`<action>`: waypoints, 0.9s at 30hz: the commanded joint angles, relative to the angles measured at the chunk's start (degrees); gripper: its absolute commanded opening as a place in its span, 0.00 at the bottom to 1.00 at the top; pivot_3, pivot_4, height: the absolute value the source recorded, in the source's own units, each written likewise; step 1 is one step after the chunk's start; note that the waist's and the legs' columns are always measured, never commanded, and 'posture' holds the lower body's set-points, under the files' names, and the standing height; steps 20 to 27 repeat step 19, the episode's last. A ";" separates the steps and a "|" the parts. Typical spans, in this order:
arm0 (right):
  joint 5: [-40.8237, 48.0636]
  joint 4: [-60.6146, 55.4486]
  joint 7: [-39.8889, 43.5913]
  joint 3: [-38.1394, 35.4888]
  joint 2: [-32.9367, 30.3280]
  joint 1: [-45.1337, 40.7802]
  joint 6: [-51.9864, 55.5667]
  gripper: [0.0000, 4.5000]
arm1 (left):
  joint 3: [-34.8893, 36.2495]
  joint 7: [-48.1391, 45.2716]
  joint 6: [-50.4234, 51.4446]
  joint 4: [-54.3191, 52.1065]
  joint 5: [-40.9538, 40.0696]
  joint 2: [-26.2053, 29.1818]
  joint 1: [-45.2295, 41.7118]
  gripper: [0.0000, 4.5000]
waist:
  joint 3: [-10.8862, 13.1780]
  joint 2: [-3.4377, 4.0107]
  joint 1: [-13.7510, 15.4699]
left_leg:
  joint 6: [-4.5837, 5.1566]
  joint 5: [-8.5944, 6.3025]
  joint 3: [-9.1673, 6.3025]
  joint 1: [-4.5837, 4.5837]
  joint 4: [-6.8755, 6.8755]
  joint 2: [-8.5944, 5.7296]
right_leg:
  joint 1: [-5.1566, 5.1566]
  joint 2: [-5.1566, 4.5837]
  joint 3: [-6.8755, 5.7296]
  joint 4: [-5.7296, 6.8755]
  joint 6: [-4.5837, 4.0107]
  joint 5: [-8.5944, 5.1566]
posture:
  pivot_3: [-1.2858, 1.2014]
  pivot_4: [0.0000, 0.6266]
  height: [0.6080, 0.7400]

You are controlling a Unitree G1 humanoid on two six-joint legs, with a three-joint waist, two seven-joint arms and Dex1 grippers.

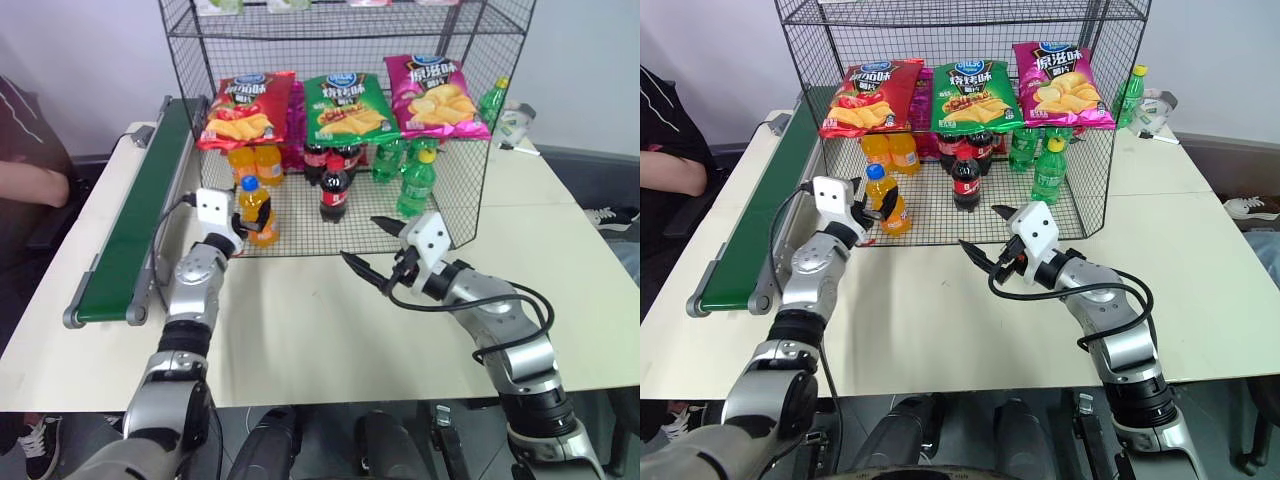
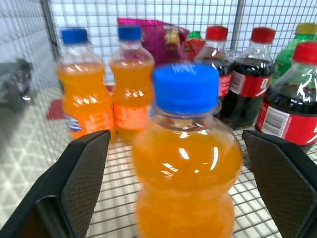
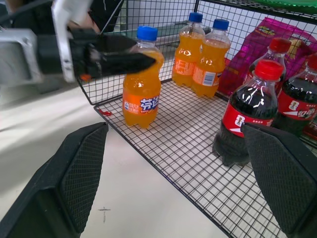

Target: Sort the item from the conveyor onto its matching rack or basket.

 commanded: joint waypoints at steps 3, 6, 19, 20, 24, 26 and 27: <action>1.03 -2.81 0.33 -0.60 -0.34 0.08 -0.24 1.00 | 1.16 -0.89 9.27 -16.69 -2.27 3.46 6.09 0.99 | 0.00 0.01 0.09 | 0.00 0.00 -0.01 0.00 0.02 0.00 | 0.02 0.00 0.00 0.01 0.00 0.00 | 0.52 0.24 1.00; 1.11 -2.64 0.71 -0.86 -0.73 -0.16 -0.22 1.00 | 2.46 -3.42 15.84 -24.57 -5.50 6.62 10.28 0.99 | -0.01 0.01 -0.15 | 0.00 0.00 -0.01 0.01 0.00 0.01 | 0.01 -0.01 0.00 0.01 -0.01 -0.01 | 0.52 0.24 1.00; 4.83 0.32 7.92 -6.40 -10.00 1.02 2.15 1.00 | 11.50 -14.62 38.40 -40.42 -18.64 24.47 22.99 0.99 | 0.00 0.11 -0.39 | 0.01 -0.03 -0.03 0.03 -0.07 0.06 | 0.01 -0.11 0.05 -0.07 -0.10 -0.05 | 0.52 0.24 1.00; 4.83 0.32 7.92 -6.40 -10.00 1.02 2.15 1.00 | 11.50 -14.62 38.40 -40.42 -18.64 24.47 22.99 0.99 | 0.00 0.11 -0.39 | 0.01 -0.03 -0.03 0.03 -0.07 0.06 | 0.01 -0.11 0.05 -0.07 -0.10 -0.05 | 0.52 0.24 1.00; 4.83 0.32 7.92 -6.40 -10.00 1.02 2.15 1.00 | 11.50 -14.62 38.40 -40.42 -18.64 24.47 22.99 0.99 | 0.00 0.11 -0.39 | 0.01 -0.03 -0.03 0.03 -0.07 0.06 | 0.01 -0.11 0.05 -0.07 -0.10 -0.05 | 0.52 0.24 1.00; 4.83 0.32 7.92 -6.40 -10.00 1.02 2.15 1.00 | 11.50 -14.62 38.40 -40.42 -18.64 24.47 22.99 0.99 | 0.00 0.11 -0.39 | 0.01 -0.03 -0.03 0.03 -0.07 0.06 | 0.01 -0.11 0.05 -0.07 -0.10 -0.05 | 0.52 0.24 1.00; 4.83 0.32 7.92 -6.40 -10.00 1.02 2.15 1.00 | 11.50 -14.62 38.40 -40.42 -18.64 24.47 22.99 0.99 | 0.00 0.11 -0.39 | 0.01 -0.03 -0.03 0.03 -0.07 0.06 | 0.01 -0.11 0.05 -0.07 -0.10 -0.05 | 0.52 0.24 1.00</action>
